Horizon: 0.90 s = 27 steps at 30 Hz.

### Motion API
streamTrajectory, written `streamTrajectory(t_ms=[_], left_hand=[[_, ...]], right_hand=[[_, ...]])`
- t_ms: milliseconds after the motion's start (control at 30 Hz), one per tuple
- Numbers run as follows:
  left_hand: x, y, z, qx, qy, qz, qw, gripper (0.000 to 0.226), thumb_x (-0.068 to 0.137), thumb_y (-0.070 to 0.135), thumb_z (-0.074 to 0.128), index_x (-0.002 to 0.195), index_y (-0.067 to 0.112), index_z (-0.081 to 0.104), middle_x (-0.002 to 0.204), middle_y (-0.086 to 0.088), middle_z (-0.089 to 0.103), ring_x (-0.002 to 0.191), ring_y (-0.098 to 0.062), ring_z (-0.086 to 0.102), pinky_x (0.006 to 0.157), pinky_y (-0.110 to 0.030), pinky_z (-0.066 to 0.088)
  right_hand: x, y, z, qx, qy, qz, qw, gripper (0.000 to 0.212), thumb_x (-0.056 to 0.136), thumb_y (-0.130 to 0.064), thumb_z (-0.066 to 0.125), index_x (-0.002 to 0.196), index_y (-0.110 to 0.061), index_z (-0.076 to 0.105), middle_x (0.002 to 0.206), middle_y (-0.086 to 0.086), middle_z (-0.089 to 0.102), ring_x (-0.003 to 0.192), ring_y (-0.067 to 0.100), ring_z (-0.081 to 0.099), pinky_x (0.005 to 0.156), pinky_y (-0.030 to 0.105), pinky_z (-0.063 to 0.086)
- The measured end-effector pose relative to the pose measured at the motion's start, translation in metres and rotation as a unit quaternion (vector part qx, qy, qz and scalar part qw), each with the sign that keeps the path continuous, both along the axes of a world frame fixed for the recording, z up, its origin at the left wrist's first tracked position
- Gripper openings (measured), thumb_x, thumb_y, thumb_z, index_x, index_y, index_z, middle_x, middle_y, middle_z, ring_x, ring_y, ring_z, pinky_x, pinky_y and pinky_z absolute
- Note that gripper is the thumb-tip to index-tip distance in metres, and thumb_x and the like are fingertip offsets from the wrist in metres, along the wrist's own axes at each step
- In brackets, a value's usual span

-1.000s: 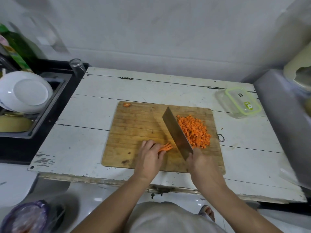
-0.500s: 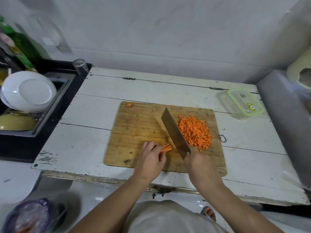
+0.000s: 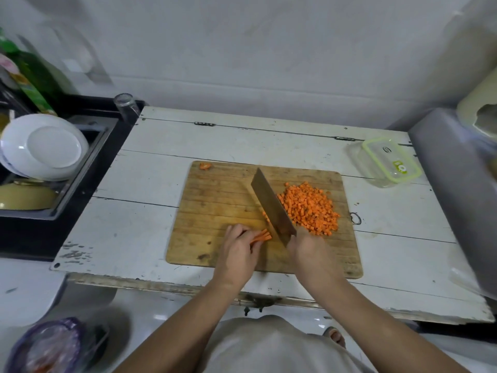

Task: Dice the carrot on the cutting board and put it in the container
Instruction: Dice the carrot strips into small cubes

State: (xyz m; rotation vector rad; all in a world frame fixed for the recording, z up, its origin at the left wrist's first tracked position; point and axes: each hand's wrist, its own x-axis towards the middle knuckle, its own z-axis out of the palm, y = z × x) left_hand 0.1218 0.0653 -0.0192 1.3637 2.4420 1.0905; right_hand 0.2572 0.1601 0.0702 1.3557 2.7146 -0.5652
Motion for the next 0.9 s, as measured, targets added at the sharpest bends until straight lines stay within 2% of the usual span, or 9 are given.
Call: streamTrajectory(t_ms=[100, 267, 367, 500, 600, 667, 767, 833, 900], left_hand=[[-0.002, 0.001, 0.0, -0.023, -0.011, 0.01, 1.0, 0.023, 0.092, 0.02, 0.075, 0.115, 0.016, 0.077, 0.104, 0.006, 0.061, 0.102, -0.009, 0.047, 0.09, -0.014, 0.036], [-0.003, 0.0, -0.001, -0.029, -0.02, 0.009, 0.999, 0.017, 0.092, 0.019, 0.073, 0.109, 0.015, 0.075, 0.107, 0.004, 0.062, 0.102, -0.008, 0.045, 0.09, -0.023, 0.043], [-0.001, 0.002, 0.002, -0.034, -0.019, 0.017, 0.999, 0.016, 0.092, 0.016, 0.074, 0.108, 0.014, 0.076, 0.105, 0.002, 0.063, 0.102, -0.01, 0.046, 0.089, -0.017, 0.036], [0.0, -0.002, 0.002, -0.022, -0.004, 0.008, 1.0, 0.019, 0.092, 0.02, 0.075, 0.11, 0.018, 0.077, 0.102, 0.005, 0.061, 0.1, -0.012, 0.047, 0.088, -0.02, 0.041], [-0.004, -0.007, 0.002, -0.019, 0.01, -0.005, 1.0, 0.026, 0.091, 0.019, 0.075, 0.116, 0.018, 0.076, 0.104, 0.005, 0.061, 0.101, -0.012, 0.048, 0.089, -0.016, 0.037], [-0.005, -0.008, 0.001, -0.021, 0.011, -0.001, 1.0, 0.025, 0.091, 0.019, 0.075, 0.115, 0.018, 0.075, 0.104, 0.006, 0.061, 0.1, -0.011, 0.048, 0.086, -0.017, 0.039], [-0.006, -0.008, 0.001, -0.024, 0.0, -0.002, 1.0, 0.018, 0.092, 0.022, 0.073, 0.11, 0.019, 0.075, 0.103, 0.008, 0.061, 0.098, -0.008, 0.046, 0.084, -0.021, 0.044], [-0.007, -0.006, 0.001, -0.026, 0.001, -0.004, 1.0, 0.018, 0.092, 0.02, 0.074, 0.11, 0.018, 0.076, 0.104, 0.007, 0.063, 0.099, -0.01, 0.048, 0.086, -0.024, 0.047], [-0.007, -0.005, 0.0, -0.026, 0.006, -0.001, 1.0, 0.019, 0.09, 0.018, 0.075, 0.109, 0.016, 0.076, 0.104, 0.005, 0.064, 0.101, -0.013, 0.05, 0.087, -0.025, 0.047]], right_hand=[[0.024, -0.005, 0.008, 0.002, 0.007, 0.005, 1.0, 0.013, 0.104, -0.017, 0.043, 0.098, -0.014, 0.053, 0.074, 0.005, 0.063, 0.064, 0.029, 0.061, 0.052, 0.036, 0.041], [0.03, -0.033, 0.009, 0.022, -0.127, 0.086, 0.988, 0.022, 0.097, 0.0, 0.043, 0.113, -0.01, 0.054, 0.091, 0.005, 0.065, 0.075, 0.025, 0.064, 0.057, 0.032, 0.036], [0.002, -0.024, 0.002, 0.022, -0.094, 0.048, 0.994, 0.017, 0.098, -0.001, 0.045, 0.107, -0.015, 0.051, 0.085, 0.004, 0.067, 0.075, 0.027, 0.068, 0.056, 0.034, 0.044], [-0.013, 0.001, -0.003, 0.01, -0.028, 0.011, 0.999, 0.011, 0.103, -0.011, 0.044, 0.107, -0.012, 0.054, 0.08, 0.005, 0.063, 0.067, 0.027, 0.061, 0.056, 0.038, 0.049], [0.012, -0.001, 0.005, 0.007, -0.003, 0.008, 1.0, 0.009, 0.105, -0.015, 0.044, 0.102, -0.014, 0.053, 0.074, 0.004, 0.062, 0.061, 0.025, 0.056, 0.052, 0.036, 0.043], [0.028, -0.007, 0.01, 0.045, -0.007, 0.05, 0.998, 0.007, 0.099, -0.009, 0.054, 0.093, -0.012, 0.057, 0.069, 0.006, 0.059, 0.053, 0.025, 0.047, 0.046, 0.034, 0.032], [0.037, -0.023, 0.009, 0.061, -0.098, 0.118, 0.986, 0.018, 0.087, 0.006, 0.054, 0.094, -0.01, 0.057, 0.067, 0.001, 0.04, 0.048, 0.019, 0.034, 0.045, 0.029, 0.021], [0.032, -0.033, 0.007, 0.035, -0.125, 0.097, 0.987, 0.022, 0.092, 0.004, 0.045, 0.105, -0.012, 0.052, 0.071, -0.001, 0.042, 0.059, 0.02, 0.05, 0.05, 0.029, 0.031], [0.011, -0.035, 0.007, 0.038, -0.13, 0.08, 0.988, 0.022, 0.094, 0.003, 0.046, 0.107, -0.014, 0.051, 0.08, 0.002, 0.06, 0.072, 0.025, 0.064, 0.056, 0.033, 0.038]])
